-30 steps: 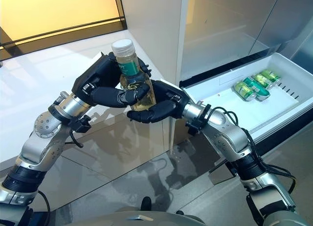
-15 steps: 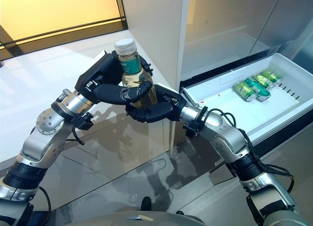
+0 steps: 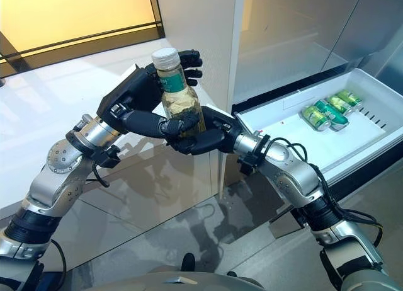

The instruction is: Put drinks into fridge and close the fridge

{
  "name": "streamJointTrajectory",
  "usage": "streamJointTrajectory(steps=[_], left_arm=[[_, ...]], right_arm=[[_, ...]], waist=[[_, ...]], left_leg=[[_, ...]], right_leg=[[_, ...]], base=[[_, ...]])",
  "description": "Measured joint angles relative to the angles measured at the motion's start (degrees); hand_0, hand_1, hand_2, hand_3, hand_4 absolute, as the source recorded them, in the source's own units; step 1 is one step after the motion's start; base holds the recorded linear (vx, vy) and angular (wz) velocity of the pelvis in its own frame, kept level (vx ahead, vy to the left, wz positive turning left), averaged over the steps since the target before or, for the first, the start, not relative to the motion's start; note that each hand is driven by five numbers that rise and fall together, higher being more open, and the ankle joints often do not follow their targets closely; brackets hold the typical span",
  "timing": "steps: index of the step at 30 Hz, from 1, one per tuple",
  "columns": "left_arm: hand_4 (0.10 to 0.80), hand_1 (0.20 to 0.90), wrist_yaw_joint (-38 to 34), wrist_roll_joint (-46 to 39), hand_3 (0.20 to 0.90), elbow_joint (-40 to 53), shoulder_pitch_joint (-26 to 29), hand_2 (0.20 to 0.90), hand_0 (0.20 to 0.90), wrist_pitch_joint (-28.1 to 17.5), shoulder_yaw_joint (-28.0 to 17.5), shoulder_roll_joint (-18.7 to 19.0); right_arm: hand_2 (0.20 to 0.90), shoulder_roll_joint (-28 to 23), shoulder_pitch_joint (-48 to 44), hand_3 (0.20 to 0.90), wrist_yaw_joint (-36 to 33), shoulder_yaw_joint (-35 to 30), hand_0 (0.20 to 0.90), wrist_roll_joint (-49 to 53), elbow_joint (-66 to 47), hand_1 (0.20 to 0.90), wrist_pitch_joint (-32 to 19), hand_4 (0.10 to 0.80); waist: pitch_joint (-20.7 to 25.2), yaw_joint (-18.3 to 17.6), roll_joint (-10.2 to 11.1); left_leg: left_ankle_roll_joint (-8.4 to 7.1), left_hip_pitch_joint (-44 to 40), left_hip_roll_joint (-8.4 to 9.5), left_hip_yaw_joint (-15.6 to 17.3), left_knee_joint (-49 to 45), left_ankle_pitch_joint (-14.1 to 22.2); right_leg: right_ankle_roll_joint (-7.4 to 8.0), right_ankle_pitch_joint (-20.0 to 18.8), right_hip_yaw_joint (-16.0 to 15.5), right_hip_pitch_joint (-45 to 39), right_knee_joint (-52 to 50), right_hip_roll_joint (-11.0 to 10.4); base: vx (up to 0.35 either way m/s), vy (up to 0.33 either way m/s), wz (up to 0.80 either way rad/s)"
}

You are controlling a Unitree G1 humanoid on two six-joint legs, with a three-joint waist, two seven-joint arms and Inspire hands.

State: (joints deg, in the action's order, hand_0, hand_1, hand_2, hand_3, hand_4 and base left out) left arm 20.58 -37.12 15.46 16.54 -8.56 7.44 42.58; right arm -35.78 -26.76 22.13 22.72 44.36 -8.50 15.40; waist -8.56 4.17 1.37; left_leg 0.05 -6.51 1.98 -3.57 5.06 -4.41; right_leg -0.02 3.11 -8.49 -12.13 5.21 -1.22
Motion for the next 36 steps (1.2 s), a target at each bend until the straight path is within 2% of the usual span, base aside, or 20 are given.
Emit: streamJointTrajectory(steps=[6, 10, 14, 19, 20, 22, 24, 27, 30, 33, 36], left_arm=[[0.8, 0.9, 0.0, -0.2, 0.9, 0.9, -0.1, 0.9, 0.9, -1.7, -5.4, 0.0], [0.8, 0.9, 0.0, -0.9, 0.9, 0.9, -0.8, 0.9, 0.9, -1.7, -7.4, 0.0], [0.8, 0.9, 3.9, -9.3, 0.9, 0.9, -3.3, 0.9, 0.9, -0.8, -8.4, -0.8], [0.8, 0.9, 12.5, -23.3, 0.9, 2.5, -6.1, 0.9, 0.9, 6.0, -8.4, -7.5], [0.8, 0.9, 14.1, -27.7, 0.9, 2.8, -6.9, 0.9, 0.9, 8.8, -8.4, -10.6], [0.8, 0.9, 15.5, -32.2, 0.9, 2.8, -8.0, 0.9, 0.9, 11.3, -8.4, -14.8], [0.8, 0.9, 17.0, -34.8, 0.9, 2.8, -9.2, 0.9, 0.9, 12.9, -8.5, -16.2], [0.8, 0.9, 23.8, -37.1, 0.9, 2.6, -12.1, 0.9, 0.9, 15.5, -7.8, -17.6], [0.8, 0.9, 29.6, -40.1, 0.9, 2.5, -14.3, 0.9, 0.9, 21.9, -2.7, -18.4], [0.8, 0.9, 32.0, -40.6, 0.9, -0.4, -17.0, 0.9, 0.9, 26.8, 0.0, -22.5], [0.8, 0.9, 34.4, -42.5, 0.9, -6.5, -19.8, 0.9, 0.9, 30.2, 0.1, -25.0]], right_arm=[[0.3, -1.3, 0.0, 0.2, -0.6, -2.6, 0.3, 0.0, 0.0, 0.3, -0.2, 0.1], [0.3, -1.6, 0.0, 0.2, -1.1, -4.4, 0.3, 0.0, -0.5, 0.3, -0.7, 0.1], [0.3, -2.2, 0.1, 0.2, -1.2, -5.4, 0.3, 0.1, -0.8, 0.3, -1.9, 0.1], [0.3, -2.0, 0.7, 0.2, -2.9, -8.4, 0.3, 0.0, -3.2, 0.3, -2.7, 0.1], [0.3, -1.7, 1.4, 0.2, -3.3, -9.3, 0.3, 0.0, -4.2, 0.3, -3.8, 0.1], [0.3, -1.7, 2.4, 0.2, -3.5, -10.7, 0.3, 0.0, -6.3, 0.3, -4.6, 0.1], [0.3, -2.0, 2.4, 0.2, -4.1, -10.9, 0.3, 0.0, -7.7, 0.3, -4.8, 0.1], [0.3, -3.1, 3.1, 0.2, -4.8, -12.8, 0.3, 0.4, -9.3, 0.3, -5.2, 0.1], [0.3, -3.6, 3.6, 0.2, -6.7, -14.4, 0.3, 1.3, -9.4, 0.3, -5.8, 0.1], [0.3, -3.6, 4.4, 0.2, -6.9, -15.7, 0.3, 1.8, -9.4, 0.3, -6.0, 0.1], [0.3, -3.6, 5.7, 0.2, -6.6, -16.5, 0.3, 1.8, -9.5, 0.3, -6.4, 0.1]], waist=[[0.0, 0.3, 0.0], [0.0, 0.2, 0.0], [0.0, 0.2, 0.0], [0.0, 0.1, 0.0], [0.0, 0.0, 0.0], [0.0, -0.4, 0.0], [0.0, -1.1, 0.0], [0.0, -2.2, 0.0], [0.0, -2.6, 0.0], [0.0, -3.2, 0.0], [0.0, -3.9, 0.0]], left_leg=[[0.0, 0.1, 0.01, 0.0, 0.0, 0.0], [0.0, 0.1, 0.01, 0.0, 0.0, 0.0], [0.0, 0.3, 0.01, 0.1, 0.0, 0.0], [0.0, 0.4, 0.03, 0.3, 0.0, 0.0], [0.0, 0.4, 0.02, 0.4, 0.0, 0.0], [0.0, 0.4, 0.0, 0.5, 0.0, 0.0], [0.0, 0.4, -0.01, 0.6, 0.0, 0.0], [0.01, 0.3, -0.03, 0.9, 0.0, 0.0], [0.11, 0.3, -0.02, 1.4, 0.0, 0.1], [0.17, 0.2, -0.02, 1.9, 0.0, 0.1], [0.16, 0.3, -0.13, 2.2, 0.0, 0.1]], right_leg=[[0.0, 0.0, 0.0, 0.1, 0.0, 0.0], [0.0, 0.0, 0.0, 0.1, 0.0, 0.0], [0.0, 0.0, 0.1, 0.3, 0.0, 0.0], [0.0, 0.0, 0.4, 0.7, 0.0, -0.1], [0.0, 0.0, 0.4, 0.7, 0.0, 0.0], [0.0, 0.0, 0.6, 0.7, 0.0, 0.0], [-0.01, 0.0, 0.8, 0.7, 0.0, 0.0], [0.07, -0.1, 1.3, 0.8, 0.0, 0.0], [0.21, -0.2, 1.7, 1.0, 0.0, -0.1], [0.31, -0.3, 2.2, 1.1, 0.0, -0.1], [0.25, -0.5, 2.7, 1.4, 0.0, 0.0]], base=[[0.0, 0.0, 0.0], [0.0, 0.0, 0.0], [0.0, 0.0, 0.0], [-0.017, 0.008, -0.02], [-0.005, 0.014, -0.03], [-0.008, 0.017, -0.04], [-0.016, 0.018, -0.04], [-0.034, 0.02, -0.07], [-0.03, 0.006, -0.06], [-0.033, 0.011, -0.1], [-0.033, 0.01, -0.08]])
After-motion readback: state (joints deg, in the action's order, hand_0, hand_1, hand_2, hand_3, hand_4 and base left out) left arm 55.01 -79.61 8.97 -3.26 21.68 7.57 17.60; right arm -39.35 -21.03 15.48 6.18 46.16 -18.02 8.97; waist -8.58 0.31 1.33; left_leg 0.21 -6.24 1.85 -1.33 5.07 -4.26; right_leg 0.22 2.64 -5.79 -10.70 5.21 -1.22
